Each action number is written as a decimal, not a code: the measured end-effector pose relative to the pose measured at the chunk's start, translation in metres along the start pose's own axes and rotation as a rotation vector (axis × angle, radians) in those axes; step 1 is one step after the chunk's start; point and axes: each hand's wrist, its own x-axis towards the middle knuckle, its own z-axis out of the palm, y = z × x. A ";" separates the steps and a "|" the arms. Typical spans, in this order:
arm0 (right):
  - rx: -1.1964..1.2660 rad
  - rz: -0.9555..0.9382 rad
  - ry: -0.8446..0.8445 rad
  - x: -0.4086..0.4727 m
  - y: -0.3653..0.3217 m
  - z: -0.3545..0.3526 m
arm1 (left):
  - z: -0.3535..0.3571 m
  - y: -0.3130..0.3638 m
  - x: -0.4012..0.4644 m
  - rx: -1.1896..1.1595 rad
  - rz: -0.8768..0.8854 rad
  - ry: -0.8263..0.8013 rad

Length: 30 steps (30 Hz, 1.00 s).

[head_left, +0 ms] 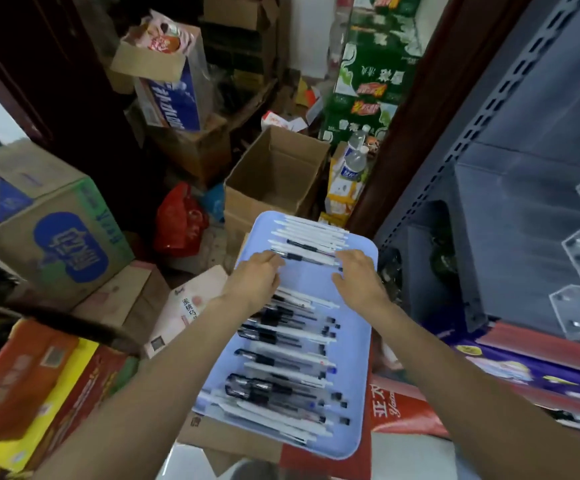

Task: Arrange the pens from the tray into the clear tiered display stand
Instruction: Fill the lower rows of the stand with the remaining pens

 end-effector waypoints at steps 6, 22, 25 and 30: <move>-0.115 0.068 -0.036 0.024 0.021 0.011 | 0.014 0.001 0.031 0.107 0.104 0.004; 0.135 0.068 -0.008 0.010 0.024 0.000 | -0.001 -0.022 0.018 -0.652 0.035 -0.057; 0.328 0.097 0.074 -0.004 0.013 -0.008 | -0.016 -0.011 0.005 -0.915 0.003 0.007; 0.534 0.087 0.192 -0.027 0.001 -0.032 | -0.049 0.010 -0.003 -1.166 -0.068 0.157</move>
